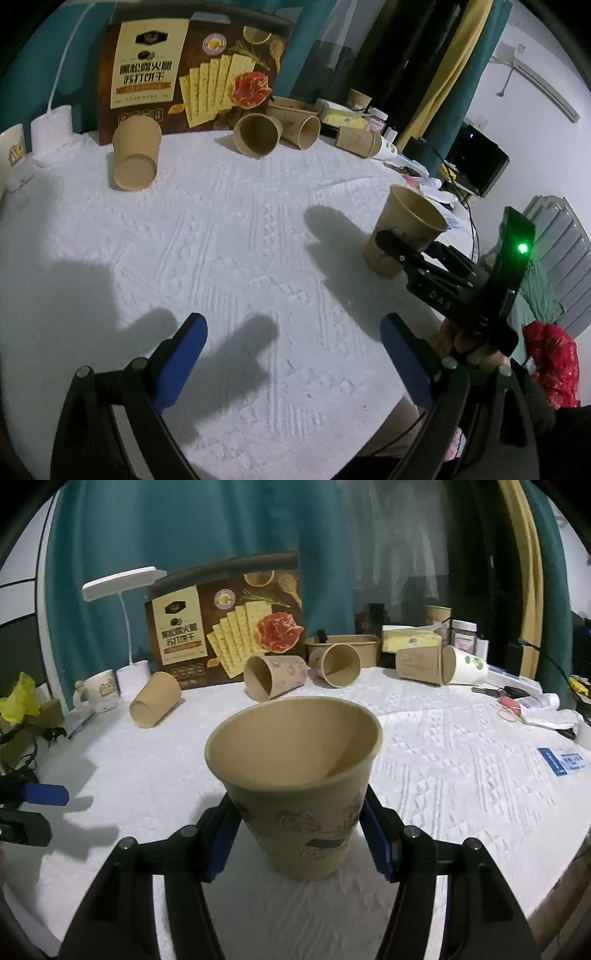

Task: Flip cup upright
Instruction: 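Lower the upright cup onto the tablecloth and open the right gripper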

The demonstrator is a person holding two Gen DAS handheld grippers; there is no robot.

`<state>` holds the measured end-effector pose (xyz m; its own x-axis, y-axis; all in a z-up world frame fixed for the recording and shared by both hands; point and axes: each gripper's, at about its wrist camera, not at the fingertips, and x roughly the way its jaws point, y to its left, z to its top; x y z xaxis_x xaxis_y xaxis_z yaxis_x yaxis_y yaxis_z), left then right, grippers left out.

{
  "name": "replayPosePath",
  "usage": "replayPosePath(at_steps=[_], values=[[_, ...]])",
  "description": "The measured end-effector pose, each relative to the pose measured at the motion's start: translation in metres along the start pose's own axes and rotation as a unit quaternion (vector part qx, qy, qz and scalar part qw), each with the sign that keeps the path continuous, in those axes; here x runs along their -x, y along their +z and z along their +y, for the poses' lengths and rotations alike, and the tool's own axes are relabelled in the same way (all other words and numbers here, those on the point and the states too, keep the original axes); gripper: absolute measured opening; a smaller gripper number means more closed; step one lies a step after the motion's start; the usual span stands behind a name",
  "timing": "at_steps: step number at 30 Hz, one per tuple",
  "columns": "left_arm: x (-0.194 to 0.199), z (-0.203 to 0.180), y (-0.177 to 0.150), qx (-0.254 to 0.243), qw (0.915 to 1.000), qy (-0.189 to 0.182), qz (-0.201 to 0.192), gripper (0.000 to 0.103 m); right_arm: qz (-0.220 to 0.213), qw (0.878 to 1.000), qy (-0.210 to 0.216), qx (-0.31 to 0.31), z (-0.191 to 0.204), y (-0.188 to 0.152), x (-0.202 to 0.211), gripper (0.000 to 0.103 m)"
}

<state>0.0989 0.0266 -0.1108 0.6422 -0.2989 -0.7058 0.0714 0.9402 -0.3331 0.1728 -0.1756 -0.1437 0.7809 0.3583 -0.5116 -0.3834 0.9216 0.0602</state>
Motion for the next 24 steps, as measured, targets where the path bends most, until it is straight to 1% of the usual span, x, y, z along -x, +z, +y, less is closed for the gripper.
replayPosePath(at_steps=[8,13,18,21,24], values=[[-0.002,-0.002,0.005,-0.015,0.9999,-0.001,-0.002,0.095,-0.012,1.0,-0.018,-0.02,-0.001,-0.007,0.003,0.059],[-0.006,0.0,0.004,-0.014,0.9999,-0.005,0.005,0.095,-0.014,0.999,-0.022,-0.025,-0.001,-0.008,0.004,0.059],[-0.007,0.004,0.004,-0.008,0.9999,-0.005,0.008,0.095,0.002,0.999,-0.021,-0.029,-0.001,-0.011,-0.001,0.059],[-0.007,0.005,0.004,-0.006,0.9999,-0.004,0.009,0.095,0.002,0.999,-0.024,-0.029,-0.001,-0.011,0.001,0.059],[-0.006,0.005,0.003,-0.006,1.0,-0.004,0.006,0.095,0.012,0.999,-0.023,-0.026,0.001,-0.013,0.002,0.062]])
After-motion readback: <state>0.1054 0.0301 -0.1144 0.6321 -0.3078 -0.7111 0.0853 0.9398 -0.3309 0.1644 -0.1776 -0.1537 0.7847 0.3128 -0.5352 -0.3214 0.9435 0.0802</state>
